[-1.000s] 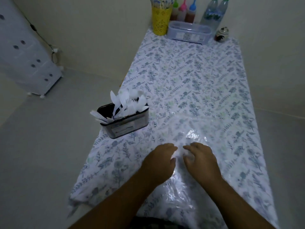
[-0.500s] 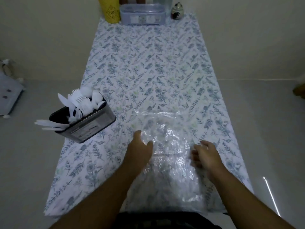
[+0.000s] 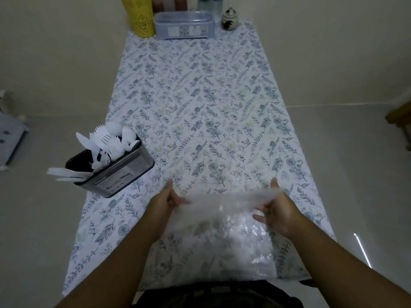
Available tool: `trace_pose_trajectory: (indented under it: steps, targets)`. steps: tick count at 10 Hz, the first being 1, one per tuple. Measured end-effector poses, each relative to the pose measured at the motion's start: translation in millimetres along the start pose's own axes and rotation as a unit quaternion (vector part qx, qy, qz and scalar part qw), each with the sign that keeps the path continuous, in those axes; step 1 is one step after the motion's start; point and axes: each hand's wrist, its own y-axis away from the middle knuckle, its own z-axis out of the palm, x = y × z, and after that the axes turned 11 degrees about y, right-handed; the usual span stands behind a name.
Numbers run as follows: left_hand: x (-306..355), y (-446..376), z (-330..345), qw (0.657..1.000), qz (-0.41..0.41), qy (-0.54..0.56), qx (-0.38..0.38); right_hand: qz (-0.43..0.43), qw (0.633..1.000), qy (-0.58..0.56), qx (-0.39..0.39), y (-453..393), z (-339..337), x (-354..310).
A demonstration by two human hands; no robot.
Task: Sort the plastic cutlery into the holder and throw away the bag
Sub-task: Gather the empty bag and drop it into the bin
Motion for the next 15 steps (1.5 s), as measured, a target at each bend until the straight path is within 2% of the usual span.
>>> trace_pose_trajectory:
  steps: [1,2,3,4,5,6,8,9,10,11,12,13,14,15]
  targets:
    - [3.2,7.1,-21.3,0.968,0.048,-0.230,-0.087,-0.061,0.996,0.060,-0.015,17.9,-0.6,5.5]
    - [0.2,13.6,-20.9,0.929,0.073,-0.347,-0.107,-0.059,0.978,0.200,0.011,30.5,3.5,16.2]
    - [-20.7,21.6,-7.5,0.858,0.198,-0.472,-0.040,-0.039,0.938,0.331,0.092,35.2,19.8,29.9]
    - [-43.9,33.0,0.9,0.771,0.305,-0.558,-0.008,-0.060,0.905,0.333,0.257,39.3,35.4,42.8]
    - [-59.0,43.4,13.9,0.743,0.351,-0.554,-0.131,-0.100,0.942,0.178,0.266,57.2,50.8,47.8]
    - [-64.5,44.3,32.2,0.728,0.317,-0.583,-0.174,-0.167,0.936,0.130,0.282,73.8,57.5,45.3]
    - [-70.5,36.4,95.0,0.723,0.276,-0.610,-0.173,-0.140,0.978,-0.078,0.132,88.1,19.9,52.3]
    - [-84.0,35.1,142.5,0.725,0.266,-0.598,-0.216,-0.113,0.982,-0.114,0.099,92.1,-14.5,64.0]
    - [-108.3,33.7,201.9,0.683,0.280,-0.623,-0.259,-0.124,0.977,-0.029,0.171,95.5,-63.8,76.4]
    - [-140.4,28.4,268.3,0.632,0.308,-0.649,-0.291,-0.170,0.962,0.038,0.209,104.8,-122.9,81.3]
    - [-176.6,26.5,337.1,0.561,0.334,-0.689,-0.315,-0.175,0.954,0.065,0.234,111.2,-186.2,95.7]
    - [-209.3,35.2,400.2,0.535,0.253,-0.701,-0.399,-0.138,0.935,0.068,0.318,110.1,-240.9,124.7]
    - [-249.1,28.4,444.0,0.518,0.188,-0.707,-0.443,-0.099,0.925,0.019,0.368,96.4,-274.5,160.2]
    - [-301.8,7.8,468.5,0.481,0.112,-0.735,-0.465,-0.056,0.925,0.016,0.376,66.2,-296.2,189.9]
